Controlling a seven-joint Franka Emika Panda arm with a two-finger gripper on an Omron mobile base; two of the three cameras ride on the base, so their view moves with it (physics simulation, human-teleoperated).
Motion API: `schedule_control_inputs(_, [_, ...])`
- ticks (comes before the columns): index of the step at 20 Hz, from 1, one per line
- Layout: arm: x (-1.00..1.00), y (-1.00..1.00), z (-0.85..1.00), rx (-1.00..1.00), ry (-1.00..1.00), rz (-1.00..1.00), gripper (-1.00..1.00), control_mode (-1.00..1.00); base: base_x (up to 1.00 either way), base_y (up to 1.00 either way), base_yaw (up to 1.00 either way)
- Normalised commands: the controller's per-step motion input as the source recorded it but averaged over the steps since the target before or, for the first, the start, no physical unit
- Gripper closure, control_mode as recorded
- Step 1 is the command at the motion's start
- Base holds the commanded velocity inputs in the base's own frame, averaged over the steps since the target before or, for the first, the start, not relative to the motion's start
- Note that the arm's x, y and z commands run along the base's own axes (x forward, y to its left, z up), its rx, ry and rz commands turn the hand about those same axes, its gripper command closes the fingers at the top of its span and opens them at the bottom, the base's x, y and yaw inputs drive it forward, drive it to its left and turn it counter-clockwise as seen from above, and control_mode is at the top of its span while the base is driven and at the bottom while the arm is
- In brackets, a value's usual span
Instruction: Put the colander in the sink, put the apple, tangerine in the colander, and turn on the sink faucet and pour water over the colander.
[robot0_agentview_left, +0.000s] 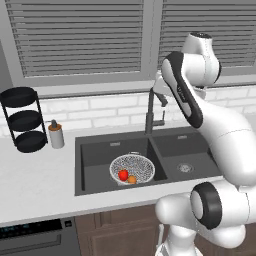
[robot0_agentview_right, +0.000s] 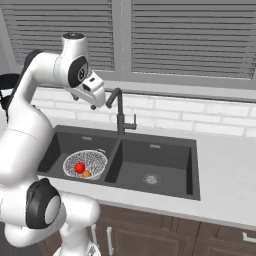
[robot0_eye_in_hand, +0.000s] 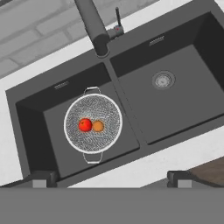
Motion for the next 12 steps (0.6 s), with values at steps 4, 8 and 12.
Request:
schedule_control_inputs(4, [0.11,-0.52,-0.02,0.0,0.0,0.04,-1.0,-1.0,0.0,0.0,0.0])
schedule_control_inputs(8, [0.4,-0.26,-0.08,0.0,0.0,0.1,-1.0,-1.0,0.0,0.0,0.0])
schedule_control_inputs(12, [0.54,-0.01,-0.12,-0.01,0.0,0.15,-1.0,-1.0,0.0,0.0,0.0])
